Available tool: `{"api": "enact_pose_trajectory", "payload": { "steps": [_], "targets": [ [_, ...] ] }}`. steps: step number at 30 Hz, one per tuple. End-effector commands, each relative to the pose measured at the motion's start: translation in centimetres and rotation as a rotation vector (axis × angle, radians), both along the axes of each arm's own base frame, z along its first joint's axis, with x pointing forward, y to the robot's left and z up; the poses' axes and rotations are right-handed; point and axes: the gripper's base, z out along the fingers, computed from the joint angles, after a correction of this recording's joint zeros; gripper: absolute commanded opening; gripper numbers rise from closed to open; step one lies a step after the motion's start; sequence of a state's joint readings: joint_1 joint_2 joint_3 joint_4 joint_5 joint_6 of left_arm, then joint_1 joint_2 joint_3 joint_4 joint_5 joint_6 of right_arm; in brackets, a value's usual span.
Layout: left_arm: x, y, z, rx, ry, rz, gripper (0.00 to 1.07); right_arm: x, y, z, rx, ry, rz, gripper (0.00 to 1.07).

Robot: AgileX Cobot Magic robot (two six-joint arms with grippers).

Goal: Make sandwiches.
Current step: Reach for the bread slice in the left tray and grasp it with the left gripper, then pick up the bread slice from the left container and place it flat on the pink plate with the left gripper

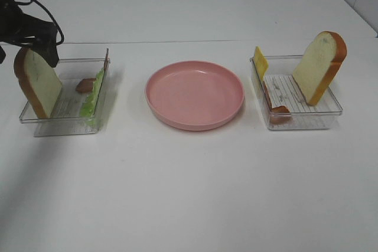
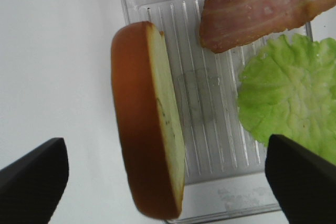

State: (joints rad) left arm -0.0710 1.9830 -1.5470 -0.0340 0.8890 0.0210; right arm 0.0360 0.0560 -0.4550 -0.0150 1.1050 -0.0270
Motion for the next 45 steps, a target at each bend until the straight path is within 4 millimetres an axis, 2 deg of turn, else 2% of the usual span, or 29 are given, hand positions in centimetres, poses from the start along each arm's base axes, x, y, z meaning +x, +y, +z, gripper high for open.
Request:
{"api": "enact_pose_trajectory", "payload": {
  "steps": [1,8,11,12,13,15,16,17,18,19,20,21,22,26,29,31,34,36,37,38,39,40,42,45],
  "targets": [
    [0.8,0.0,-2.0,-0.006,0.015,0.023,0.94,0.0,0.0,0.0,0.0,-0.006,0.003,0.99],
    [1.4,0.0,-3.5,-0.004,0.013,0.024,0.93,0.0,0.0,0.0,0.0,-0.006,0.003,0.99],
    [1.7,0.0,-3.5,-0.001,-0.016,0.022,0.88,0.0,0.0,0.0,0.0,-0.006,0.003,0.99],
    [1.9,0.0,-3.5,-0.001,-0.04,0.022,0.79,0.0,0.0,0.0,0.0,-0.006,0.003,0.99],
    [1.9,0.0,-3.5,-0.001,-0.04,0.022,0.79,0.0,0.0,0.0,0.0,-0.006,0.003,0.99],
    [2.0,0.0,-3.4,-0.002,-0.054,0.023,0.59,0.0,0.0,0.0,0.0,-0.006,0.003,0.99],
    [2.0,0.0,-3.4,-0.002,-0.054,0.023,0.59,0.0,0.0,0.0,0.0,-0.006,0.003,0.99],
    [2.0,0.0,-3.4,-0.002,-0.054,0.023,0.42,0.0,0.0,0.0,0.0,-0.006,0.003,0.99],
    [2.0,0.0,-3.4,-0.002,-0.054,0.023,0.42,0.0,0.0,0.0,0.0,-0.006,0.003,0.99],
    [2.0,0.0,-3.4,-0.002,-0.055,0.023,0.33,0.0,0.0,0.0,0.0,-0.006,0.003,0.99],
    [2.0,0.0,-3.4,-0.002,-0.055,0.023,0.17,0.0,0.0,0.0,0.0,-0.006,0.003,0.99],
    [2.0,0.0,-3.4,-0.002,-0.055,0.023,0.17,0.0,0.0,0.0,0.0,-0.006,0.003,0.99],
    [2.0,0.0,-3.4,-0.002,-0.054,0.023,0.03,0.0,0.0,0.0,0.0,-0.006,0.003,0.99],
    [1.9,0.0,-3.0,-0.002,-0.056,0.022,0.0,0.0,0.0,0.0,0.0,-0.006,0.003,0.99],
    [1.7,0.0,-2.0,-0.004,-0.075,0.02,0.0,0.0,0.0,0.0,0.0,-0.006,0.003,0.99],
    [1.1,0.0,1.0,-0.01,-0.145,0.019,0.0,0.0,0.0,0.0,0.0,-0.006,0.003,0.99],
    [0.9,0.0,1.7,-0.011,-0.163,0.019,0.0,0.0,0.0,0.0,0.0,-0.006,0.003,0.99],
    [-0.2,0.1,5.8,-0.019,-0.261,0.019,0.0,0.0,0.0,0.0,0.0,-0.006,0.003,0.99],
    [-0.2,0.1,5.8,-0.019,-0.261,0.019,0.0,0.0,0.0,0.0,0.0,-0.006,0.003,0.99],
    [-0.5,0.1,6.6,-0.021,-0.289,0.02,0.0,0.0,0.0,0.0,0.0,-0.006,0.003,0.99],
    [-1.0,0.1,8.6,-0.033,-0.357,0.022,0.0,0.0,0.0,0.0,0.0,-0.006,0.003,0.99],
    [-1.0,0.1,8.6,-0.033,-0.357,0.022,0.0,0.0,0.0,0.0,0.0,-0.006,0.003,0.99],
    [-1.6,-0.2,11.1,-0.093,-0.443,0.041,0.0,0.0,0.0,0.0,0.0,-0.006,0.003,0.99],
    [-1.7,-0.4,11.8,-0.128,-0.463,0.052,0.0,0.0,0.0,0.0,0.0,-0.006,0.003,0.99]
  ]
}}
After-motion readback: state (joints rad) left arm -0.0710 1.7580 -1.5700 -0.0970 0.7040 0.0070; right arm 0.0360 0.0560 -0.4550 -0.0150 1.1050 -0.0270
